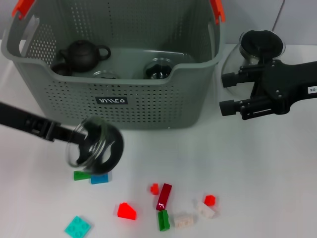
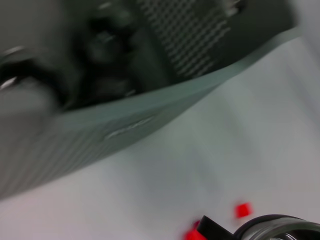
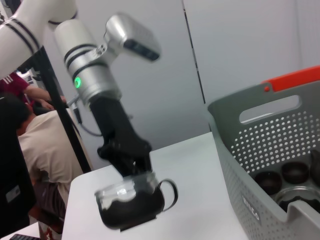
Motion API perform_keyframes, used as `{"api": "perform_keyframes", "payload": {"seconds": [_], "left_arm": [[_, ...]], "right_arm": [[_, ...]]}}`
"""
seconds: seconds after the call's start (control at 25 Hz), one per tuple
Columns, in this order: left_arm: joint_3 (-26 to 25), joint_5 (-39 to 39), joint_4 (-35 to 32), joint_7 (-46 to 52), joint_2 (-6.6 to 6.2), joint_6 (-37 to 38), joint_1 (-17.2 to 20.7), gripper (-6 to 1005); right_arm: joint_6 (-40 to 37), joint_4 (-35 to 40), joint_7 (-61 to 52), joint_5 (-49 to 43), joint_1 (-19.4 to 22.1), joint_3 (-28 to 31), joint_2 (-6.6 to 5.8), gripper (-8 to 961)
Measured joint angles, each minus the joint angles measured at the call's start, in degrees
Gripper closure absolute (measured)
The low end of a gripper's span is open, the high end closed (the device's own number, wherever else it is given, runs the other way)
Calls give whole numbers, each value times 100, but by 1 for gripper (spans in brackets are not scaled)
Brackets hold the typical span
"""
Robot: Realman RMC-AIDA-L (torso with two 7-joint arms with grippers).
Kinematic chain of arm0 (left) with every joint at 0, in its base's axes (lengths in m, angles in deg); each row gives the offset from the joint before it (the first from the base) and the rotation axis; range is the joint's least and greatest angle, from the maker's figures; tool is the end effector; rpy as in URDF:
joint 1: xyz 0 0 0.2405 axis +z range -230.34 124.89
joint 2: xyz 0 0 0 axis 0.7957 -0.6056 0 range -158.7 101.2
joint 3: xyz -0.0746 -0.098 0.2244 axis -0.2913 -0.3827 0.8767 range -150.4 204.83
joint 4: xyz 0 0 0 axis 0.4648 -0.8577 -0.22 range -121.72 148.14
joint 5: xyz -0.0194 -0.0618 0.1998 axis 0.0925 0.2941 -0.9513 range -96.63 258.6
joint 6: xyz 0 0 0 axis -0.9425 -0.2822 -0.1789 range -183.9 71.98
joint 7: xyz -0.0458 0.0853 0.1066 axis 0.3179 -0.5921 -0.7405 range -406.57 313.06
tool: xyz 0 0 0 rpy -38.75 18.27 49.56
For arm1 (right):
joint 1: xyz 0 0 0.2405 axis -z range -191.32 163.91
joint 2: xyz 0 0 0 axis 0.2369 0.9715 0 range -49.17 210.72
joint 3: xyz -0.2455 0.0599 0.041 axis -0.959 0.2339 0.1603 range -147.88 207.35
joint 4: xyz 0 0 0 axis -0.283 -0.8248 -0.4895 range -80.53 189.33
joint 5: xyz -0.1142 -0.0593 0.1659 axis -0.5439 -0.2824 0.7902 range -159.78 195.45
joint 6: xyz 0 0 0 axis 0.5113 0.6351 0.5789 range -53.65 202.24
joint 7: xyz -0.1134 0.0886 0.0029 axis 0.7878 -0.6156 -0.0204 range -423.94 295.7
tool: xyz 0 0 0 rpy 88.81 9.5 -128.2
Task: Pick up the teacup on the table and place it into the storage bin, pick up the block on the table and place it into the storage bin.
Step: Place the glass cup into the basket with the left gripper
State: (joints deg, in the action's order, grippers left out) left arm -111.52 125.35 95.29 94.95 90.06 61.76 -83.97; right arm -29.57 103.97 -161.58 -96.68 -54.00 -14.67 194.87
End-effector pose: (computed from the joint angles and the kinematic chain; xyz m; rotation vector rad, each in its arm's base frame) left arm -0.2110 0.3059 0.0976 -2.6354 -1.4410 -0.0616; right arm 0.1796 0.3595 0.0530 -3.0124 0.4804 0.6404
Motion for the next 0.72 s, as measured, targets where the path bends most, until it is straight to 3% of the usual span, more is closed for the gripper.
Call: {"api": "perform_keyframes", "payload": {"seconds": [0.36, 0.52, 0.64, 0.72], "left_arm": [[-279, 718, -476, -8, -317, -293, -650, 957], [-514, 767, -686, -14, -544, -556, -1031, 956], [-663, 761, -886, -14, -810, -931, -1394, 956], [-646, 740, -949, -14, -881, -1112, -1476, 956]], "right_arm": [[-74, -32, 15, -27, 44, 8, -31, 99], [-129, -38, 14, -61, 82, -21, -53, 99], [-257, -47, 13, -65, 116, -33, -99, 99], [-373, -93, 13, -102, 123, -54, -142, 98]]}}
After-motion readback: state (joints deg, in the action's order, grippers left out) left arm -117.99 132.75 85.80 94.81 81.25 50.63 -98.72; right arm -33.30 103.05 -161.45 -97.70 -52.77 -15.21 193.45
